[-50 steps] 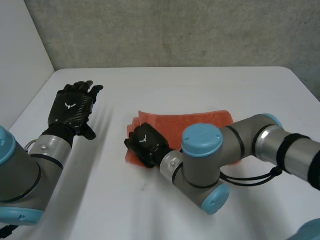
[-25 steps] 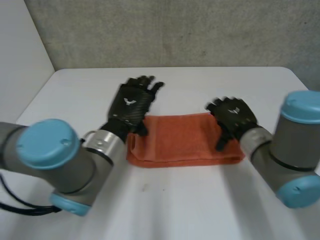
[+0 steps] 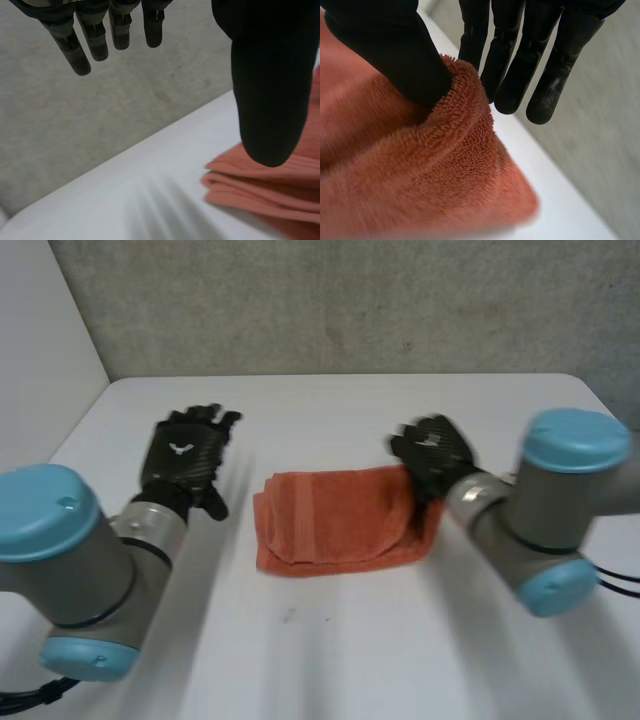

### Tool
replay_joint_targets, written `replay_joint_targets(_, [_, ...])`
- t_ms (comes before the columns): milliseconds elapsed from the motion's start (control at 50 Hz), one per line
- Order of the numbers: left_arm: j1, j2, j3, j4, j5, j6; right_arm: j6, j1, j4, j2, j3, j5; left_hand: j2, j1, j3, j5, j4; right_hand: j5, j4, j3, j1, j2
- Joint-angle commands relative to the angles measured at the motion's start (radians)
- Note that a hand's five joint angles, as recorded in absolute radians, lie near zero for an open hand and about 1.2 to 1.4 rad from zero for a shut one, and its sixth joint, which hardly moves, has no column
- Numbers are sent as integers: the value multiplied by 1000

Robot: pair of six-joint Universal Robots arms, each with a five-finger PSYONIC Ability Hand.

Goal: Fold the laundry

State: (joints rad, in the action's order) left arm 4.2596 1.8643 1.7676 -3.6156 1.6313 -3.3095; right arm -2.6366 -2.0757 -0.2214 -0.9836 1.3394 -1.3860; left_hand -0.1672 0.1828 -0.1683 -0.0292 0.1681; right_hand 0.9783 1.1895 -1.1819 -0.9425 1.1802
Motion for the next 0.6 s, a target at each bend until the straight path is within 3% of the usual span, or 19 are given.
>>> replay_joint_targets(20, [62,-57,44,2,-4,27,18,-207,33,117,-170,24,-23,7,-22,14,22,243,207,-214,-454,216])
replay_joint_targets(100, [68,-57,42,0,-5,62,72,-300,60,242,-213,77,-20,4,-19,17,19,243,207,-214,-454,216])
replay_joint_targets(180, [68,-51,29,0,-8,80,93,-322,96,295,-238,62,-20,4,-19,17,19,243,207,-214,-454,216])
replay_joint_targets(200, [66,-44,20,0,-10,86,92,-322,109,292,-253,27,-23,7,-22,14,22,-55,-92,84,-155,-82])
replay_joint_targets(220, [63,-31,1,0,-13,88,80,-322,120,274,-264,-17,-23,7,-22,14,22,-718,-754,747,507,-745])
replay_joint_targets(240, [63,-31,1,0,-13,88,79,-322,120,273,-264,-18,-23,7,-22,14,22,-724,-761,753,514,-752])
replay_joint_targets(260, [54,-10,-22,0,-18,88,61,-317,122,228,-264,-63,-23,7,-22,14,22,-978,-1015,1007,768,-1006])
replay_joint_targets(340, [32,36,-76,2,-38,90,-37,-270,108,117,-241,-125,-26,10,-25,11,25,-978,-1015,1007,768,-1006])
replay_joint_targets(380, [-7,84,-141,2,-56,94,-222,-190,99,38,-201,-130,-29,13,-28,8,28,-978,-1015,1007,768,-1006])
replay_joint_targets(400, [-7,84,-142,2,-56,94,-223,-190,99,37,-201,-130,-29,13,-28,8,28,-978,-1015,1007,768,-1006])
replay_joint_targets(440, [-56,140,-206,8,-65,96,-362,-134,111,-4,-169,-126,-29,13,-28,8,28,-978,-1015,1007,768,-1006])
replay_joint_targets(600, [-162,300,-358,70,-71,99,-407,-43,217,61,-149,-99,-35,19,-33,2,34,-978,-1015,1007,768,-1006])
